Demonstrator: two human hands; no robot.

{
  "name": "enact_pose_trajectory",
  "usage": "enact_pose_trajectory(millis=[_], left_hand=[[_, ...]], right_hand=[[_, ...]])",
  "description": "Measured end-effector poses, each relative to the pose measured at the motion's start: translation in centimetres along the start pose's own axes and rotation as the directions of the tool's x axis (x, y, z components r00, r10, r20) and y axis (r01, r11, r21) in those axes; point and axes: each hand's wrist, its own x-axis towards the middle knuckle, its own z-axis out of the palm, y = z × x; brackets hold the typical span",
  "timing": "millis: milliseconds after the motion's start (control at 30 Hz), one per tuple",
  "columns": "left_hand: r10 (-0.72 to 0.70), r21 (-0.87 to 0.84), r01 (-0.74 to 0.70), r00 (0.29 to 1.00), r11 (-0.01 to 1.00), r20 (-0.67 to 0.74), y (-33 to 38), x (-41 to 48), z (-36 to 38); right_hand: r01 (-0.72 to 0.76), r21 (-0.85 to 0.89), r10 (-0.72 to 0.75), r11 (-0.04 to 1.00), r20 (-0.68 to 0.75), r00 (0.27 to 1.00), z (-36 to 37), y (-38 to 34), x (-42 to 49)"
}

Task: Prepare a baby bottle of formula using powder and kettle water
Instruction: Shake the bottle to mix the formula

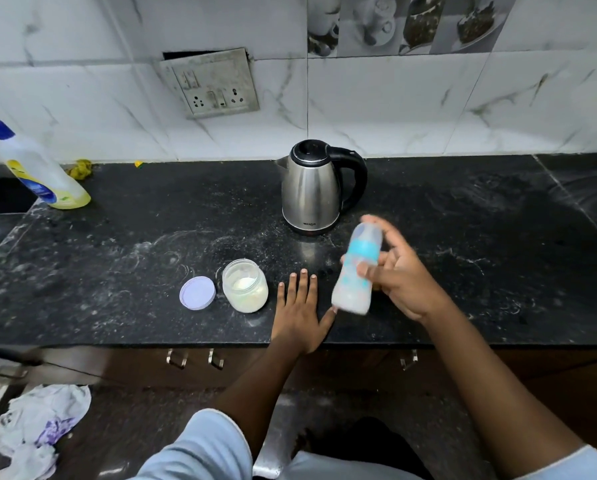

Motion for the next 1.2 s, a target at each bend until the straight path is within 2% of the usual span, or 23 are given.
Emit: enact_pose_trajectory(millis=[67,100,167,200,267,300,333,400,433,500,533,633,667,733,767,833,867,967,1000,1067,1100,1200], left_hand=[[-0.012,-0.019,0.012,1.000,1.000,-0.007,0.0,0.0,-0.1],[-0.010,-0.019,0.010,1.000,1.000,0.000,0.0,0.0,-0.1],[0.001,-0.004,-0.001,1.000,1.000,0.016,0.0,0.0,0.0],[0.001,-0.007,-0.001,1.000,1.000,0.015,-0.1,0.1,0.0],[-0.011,-0.028,0.011,1.000,1.000,0.000,0.0,0.1,-0.1],[-0.012,-0.034,0.012,1.000,0.999,-0.008,0.0,0.0,-0.1],[-0.008,-0.032,0.008,1.000,0.999,-0.011,0.0,0.0,-0.1],[0.003,-0.022,-0.003,1.000,1.000,-0.013,0.0,-0.1,0.0],[0.000,-0.024,0.000,1.000,1.000,-0.014,-0.1,-0.1,-0.1],[-0.011,-0.036,0.010,1.000,0.999,-0.015,0.0,0.0,-0.2],[-0.010,-0.037,0.010,1.000,0.999,-0.017,0.0,0.0,-0.2],[0.001,-0.027,-0.001,1.000,1.000,-0.010,0.0,-0.1,-0.2],[0.001,-0.030,-0.001,1.000,1.000,-0.009,-0.1,0.0,-0.1],[-0.005,-0.029,0.005,1.000,1.000,-0.008,0.0,0.0,-0.1],[-0.006,-0.025,0.005,1.000,1.000,-0.008,-0.1,0.1,-0.1],[0.005,-0.012,-0.005,1.000,1.000,0.000,-0.2,0.1,0.0],[0.007,-0.008,-0.007,1.000,1.000,0.002,-0.2,0.1,0.1],[-0.010,-0.025,0.009,1.000,1.000,-0.009,-0.1,0.1,0.1],[-0.008,-0.024,0.008,1.000,1.000,-0.005,-0.1,0.1,0.0],[0.007,-0.004,-0.007,1.000,1.000,0.016,-0.2,0.1,0.0],[0.009,-0.001,-0.009,1.000,1.000,0.018,-0.2,0.1,-0.1],[-0.010,-0.028,0.009,1.000,1.000,-0.010,0.0,0.0,-0.2]], right_hand=[[0.036,0.132,-0.012,0.991,-0.179,0.984,-0.3,0.0,0.1],[0.018,0.125,0.003,0.992,-0.164,0.986,-0.4,-0.1,0.1],[-0.040,0.004,0.040,0.999,0.023,0.999,-0.4,0.1,0.0],[-0.018,0.004,0.018,1.000,0.031,0.999,-0.4,0.2,0.0],[0.071,0.152,-0.039,0.986,-0.204,0.978,-0.4,0.3,0.1],[0.097,0.185,-0.046,0.978,-0.262,0.964,-0.4,0.1,0.2],[0.077,0.155,-0.041,0.985,-0.224,0.974,-0.2,-0.1,0.1],[0.018,0.034,-0.017,0.999,-0.035,0.999,0.1,-0.1,-0.1],[0.036,0.048,-0.032,0.998,-0.063,0.997,0.2,0.0,-0.1],[0.112,0.169,-0.062,0.979,-0.278,0.958,-0.1,-0.1,0.1],[0.115,0.179,-0.060,0.977,-0.284,0.957,-0.3,-0.4,0.1],[0.006,-0.053,-0.006,0.999,-0.005,1.000,-0.5,-0.9,-0.3],[0.025,-0.043,-0.027,0.999,-0.042,0.999,-0.6,-0.8,-0.2],[0.097,0.065,-0.078,0.993,-0.243,0.967,-0.8,-1.0,-0.1],[0.090,0.067,-0.071,0.994,-0.245,0.967,-0.8,-1.0,-0.2],[0.002,-0.039,-0.004,0.999,-0.048,0.999,-0.6,-0.7,-0.5],[-0.015,-0.062,0.015,0.998,0.003,1.000,-0.5,-0.2,-0.6],[0.041,0.111,-0.015,0.993,-0.227,0.974,-0.3,0.6,-0.6],[0.028,0.113,-0.003,0.993,-0.214,0.977,-0.3,0.6,-0.6],[-0.031,0.008,0.032,0.999,-0.025,0.999,-0.8,0.5,-0.8],[-0.028,-0.009,0.028,1.000,0.011,1.000,-1.0,0.2,-0.8],[0.074,0.163,-0.032,0.984,-0.246,0.969,-1.3,-0.2,-0.4]])
